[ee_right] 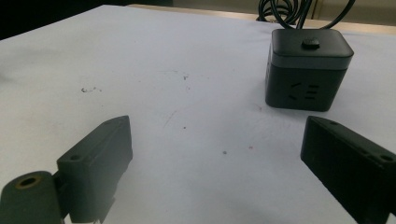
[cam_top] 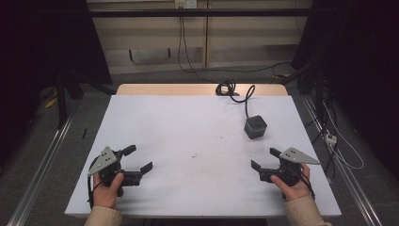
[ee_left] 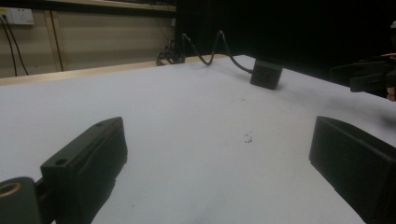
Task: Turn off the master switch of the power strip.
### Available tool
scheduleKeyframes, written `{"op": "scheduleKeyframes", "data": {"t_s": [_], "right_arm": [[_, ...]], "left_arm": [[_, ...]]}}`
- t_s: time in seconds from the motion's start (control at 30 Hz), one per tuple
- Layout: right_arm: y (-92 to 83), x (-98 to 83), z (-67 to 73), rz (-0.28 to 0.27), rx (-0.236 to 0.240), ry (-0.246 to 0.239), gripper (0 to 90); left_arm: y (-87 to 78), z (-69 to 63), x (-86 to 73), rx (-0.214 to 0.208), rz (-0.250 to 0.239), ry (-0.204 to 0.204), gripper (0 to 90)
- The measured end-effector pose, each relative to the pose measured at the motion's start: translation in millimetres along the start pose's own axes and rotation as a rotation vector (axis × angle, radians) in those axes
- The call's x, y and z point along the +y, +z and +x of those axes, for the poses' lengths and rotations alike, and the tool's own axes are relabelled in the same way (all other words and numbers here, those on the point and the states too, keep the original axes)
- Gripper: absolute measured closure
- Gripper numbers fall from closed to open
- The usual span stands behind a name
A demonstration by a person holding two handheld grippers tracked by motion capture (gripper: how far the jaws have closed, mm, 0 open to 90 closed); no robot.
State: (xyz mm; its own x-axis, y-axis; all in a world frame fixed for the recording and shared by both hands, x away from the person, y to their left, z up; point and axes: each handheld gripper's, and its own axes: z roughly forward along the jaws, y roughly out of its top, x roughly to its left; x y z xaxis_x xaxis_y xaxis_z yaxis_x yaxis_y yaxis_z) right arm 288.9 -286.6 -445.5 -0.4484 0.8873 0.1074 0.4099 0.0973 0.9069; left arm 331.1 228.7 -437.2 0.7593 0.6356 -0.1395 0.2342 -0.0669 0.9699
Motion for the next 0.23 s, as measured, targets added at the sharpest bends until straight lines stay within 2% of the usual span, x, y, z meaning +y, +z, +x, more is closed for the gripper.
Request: {"op": "scheduleKeyframes", "data": {"t_s": [0.23], "right_arm": [[0.0, -2.6, -2.2, 0.004, -0.003, 0.002, 9.1]], "left_arm": [[-1.3, 0.5, -1.1, 0.003, 0.006, 0.0, 3.8]]}}
